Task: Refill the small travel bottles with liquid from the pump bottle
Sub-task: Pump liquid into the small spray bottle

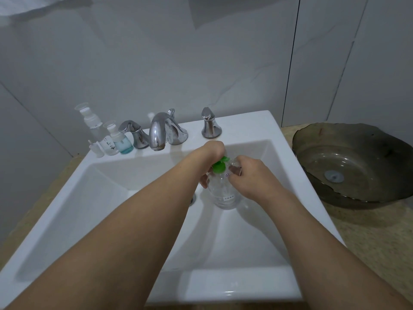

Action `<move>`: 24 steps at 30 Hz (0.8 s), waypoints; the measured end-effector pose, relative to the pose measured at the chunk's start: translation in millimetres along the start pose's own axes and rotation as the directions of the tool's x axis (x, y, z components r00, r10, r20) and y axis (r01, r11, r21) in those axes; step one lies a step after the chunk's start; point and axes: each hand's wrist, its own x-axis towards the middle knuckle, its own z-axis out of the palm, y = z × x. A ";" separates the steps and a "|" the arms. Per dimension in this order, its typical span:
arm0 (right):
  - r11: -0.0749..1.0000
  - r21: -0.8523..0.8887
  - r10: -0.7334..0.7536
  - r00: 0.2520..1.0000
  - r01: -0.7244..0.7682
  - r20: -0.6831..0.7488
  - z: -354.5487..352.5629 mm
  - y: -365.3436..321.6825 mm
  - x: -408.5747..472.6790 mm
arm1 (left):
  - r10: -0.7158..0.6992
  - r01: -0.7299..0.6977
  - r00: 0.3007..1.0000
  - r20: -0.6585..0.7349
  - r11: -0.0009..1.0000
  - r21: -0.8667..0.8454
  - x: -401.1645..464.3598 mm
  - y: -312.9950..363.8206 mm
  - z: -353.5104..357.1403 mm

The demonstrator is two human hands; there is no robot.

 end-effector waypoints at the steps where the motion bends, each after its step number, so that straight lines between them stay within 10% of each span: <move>1: 1.000 -0.002 0.003 1.000 -0.003 0.007 0.5 0.4 0.0 | 0.001 -0.002 1.000 -0.009 1.000 -0.016 0.7 -0.6 0.6; 24: 0.997 0.032 0.066 0.995 -0.069 0.080 2.0 2.0 -1.2 | 0.020 -0.020 0.996 -0.082 1.000 -0.001 2.4 -2.0 7.4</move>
